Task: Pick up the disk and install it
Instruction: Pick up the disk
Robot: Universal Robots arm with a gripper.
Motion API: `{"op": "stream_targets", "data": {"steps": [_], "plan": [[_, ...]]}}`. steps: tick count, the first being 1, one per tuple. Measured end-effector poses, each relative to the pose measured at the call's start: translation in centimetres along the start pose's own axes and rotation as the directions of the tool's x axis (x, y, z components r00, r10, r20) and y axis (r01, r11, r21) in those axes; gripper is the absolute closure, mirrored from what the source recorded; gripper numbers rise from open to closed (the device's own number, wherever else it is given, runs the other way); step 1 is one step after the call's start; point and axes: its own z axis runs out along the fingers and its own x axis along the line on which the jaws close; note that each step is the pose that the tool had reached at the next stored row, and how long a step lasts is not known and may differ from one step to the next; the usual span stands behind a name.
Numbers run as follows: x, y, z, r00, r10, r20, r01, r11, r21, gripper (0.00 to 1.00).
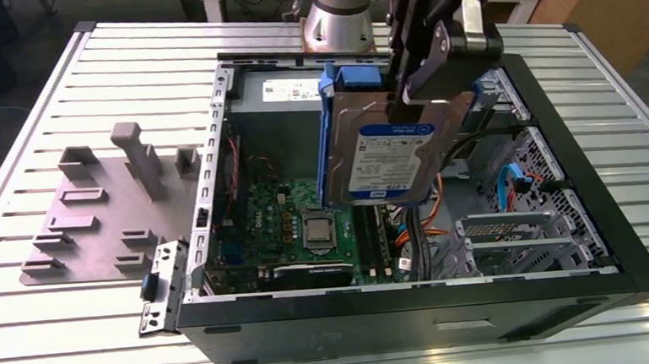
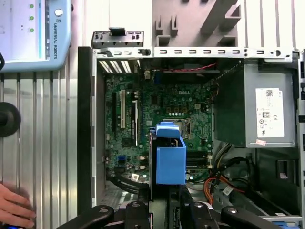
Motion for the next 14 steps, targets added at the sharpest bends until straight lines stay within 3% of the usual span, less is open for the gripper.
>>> {"op": "stream_targets", "data": {"steps": [5,9,12,14], "plan": [[0.79,-0.03,0.04,1.0000,0.000,0.0000,0.000,1.0000,0.0000,0.65],[0.89,-0.03,0.05,1.0000,0.000,-0.0020,0.000,1.0000,0.0000,0.65],[0.89,-0.04,0.04,1.0000,0.001,-0.0099,-0.001,1.0000,0.0003,0.65],[0.90,-0.03,0.05,0.9999,0.001,-0.0118,-0.001,1.0000,0.0004,0.65]]}}
